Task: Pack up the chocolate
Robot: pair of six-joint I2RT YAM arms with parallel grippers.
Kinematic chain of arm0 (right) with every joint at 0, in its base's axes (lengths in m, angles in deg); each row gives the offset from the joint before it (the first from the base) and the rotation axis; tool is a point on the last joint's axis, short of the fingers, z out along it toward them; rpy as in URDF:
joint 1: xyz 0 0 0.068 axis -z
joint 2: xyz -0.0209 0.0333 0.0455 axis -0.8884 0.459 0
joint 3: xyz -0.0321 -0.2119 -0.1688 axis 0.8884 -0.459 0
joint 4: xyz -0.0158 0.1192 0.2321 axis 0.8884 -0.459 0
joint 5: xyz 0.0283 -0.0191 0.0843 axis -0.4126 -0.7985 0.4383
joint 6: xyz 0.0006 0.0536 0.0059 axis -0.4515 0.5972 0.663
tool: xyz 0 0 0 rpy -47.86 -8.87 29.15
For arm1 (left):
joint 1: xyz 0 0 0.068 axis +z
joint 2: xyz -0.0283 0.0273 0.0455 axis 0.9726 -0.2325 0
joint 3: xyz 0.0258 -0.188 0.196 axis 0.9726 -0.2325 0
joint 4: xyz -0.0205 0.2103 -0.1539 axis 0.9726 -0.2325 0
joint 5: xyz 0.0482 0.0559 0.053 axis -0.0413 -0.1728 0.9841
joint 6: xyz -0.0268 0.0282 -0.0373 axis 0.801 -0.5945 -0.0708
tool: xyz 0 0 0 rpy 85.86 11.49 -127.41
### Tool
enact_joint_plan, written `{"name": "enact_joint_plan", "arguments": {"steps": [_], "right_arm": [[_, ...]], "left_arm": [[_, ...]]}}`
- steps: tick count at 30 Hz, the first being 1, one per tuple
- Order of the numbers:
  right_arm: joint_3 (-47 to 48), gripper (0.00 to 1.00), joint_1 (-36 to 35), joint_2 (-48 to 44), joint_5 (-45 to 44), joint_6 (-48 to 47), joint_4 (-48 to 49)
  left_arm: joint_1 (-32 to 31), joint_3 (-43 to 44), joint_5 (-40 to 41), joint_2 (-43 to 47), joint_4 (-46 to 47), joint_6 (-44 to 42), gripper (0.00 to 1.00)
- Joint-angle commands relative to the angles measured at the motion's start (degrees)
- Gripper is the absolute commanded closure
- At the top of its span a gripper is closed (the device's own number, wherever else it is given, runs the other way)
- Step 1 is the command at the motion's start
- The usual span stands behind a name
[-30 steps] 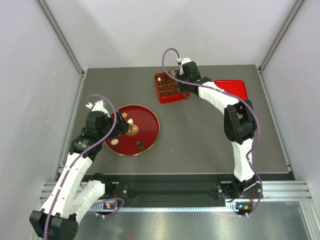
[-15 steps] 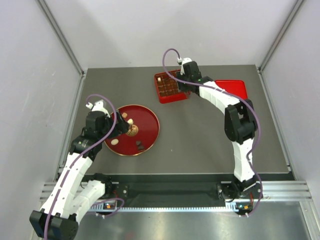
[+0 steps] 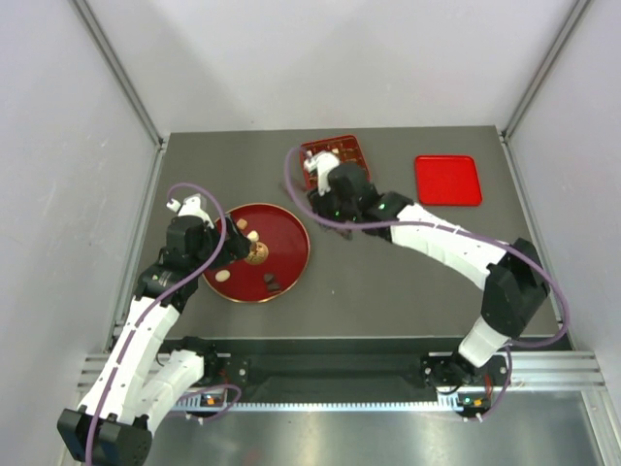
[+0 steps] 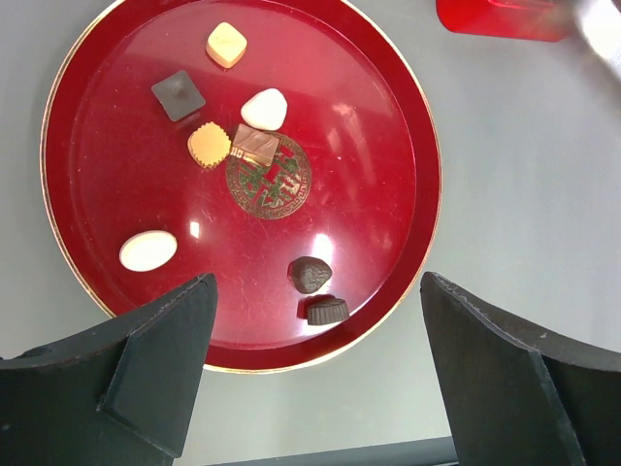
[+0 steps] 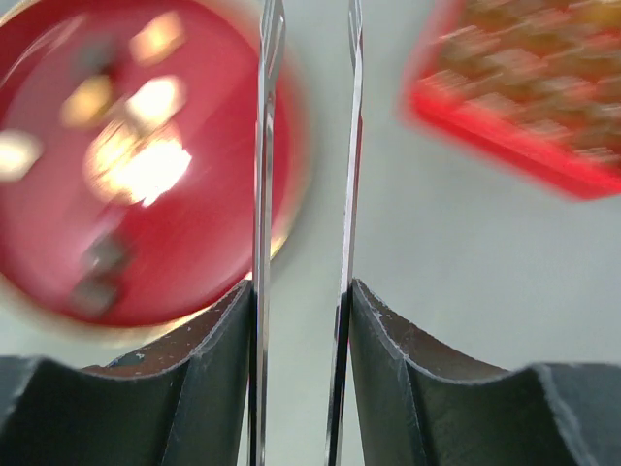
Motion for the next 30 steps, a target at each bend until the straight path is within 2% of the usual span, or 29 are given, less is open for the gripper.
{"name": "enact_joint_plan", "arguments": {"steps": [1, 7, 14, 30], "right_arm": [[-3.6, 0.58, -5.0, -4.1, 1.3, 2.0, -2.3], [-9.1, 0.58, -13.1, -6.7, 3.1, 5.0, -3.4], [-9.9, 0.58, -19.3, -3.3, 4.1, 7.2, -2.8], [-10.8, 0.56, -22.4, 0.4, 1.9, 9.4, -2.5]], "left_arm": [[-0.2, -0.4, 0.1, 1.1, 1.5, -0.3, 0.09], [-0.2, -0.5, 0.2, 1.4, 1.5, -0.2, 0.09], [-0.2, -0.5, 0.1, 1.5, 1.5, -0.2, 0.09], [-0.2, -0.7, -0.3, 1.5, 1.8, -0.2, 0.09]]}}
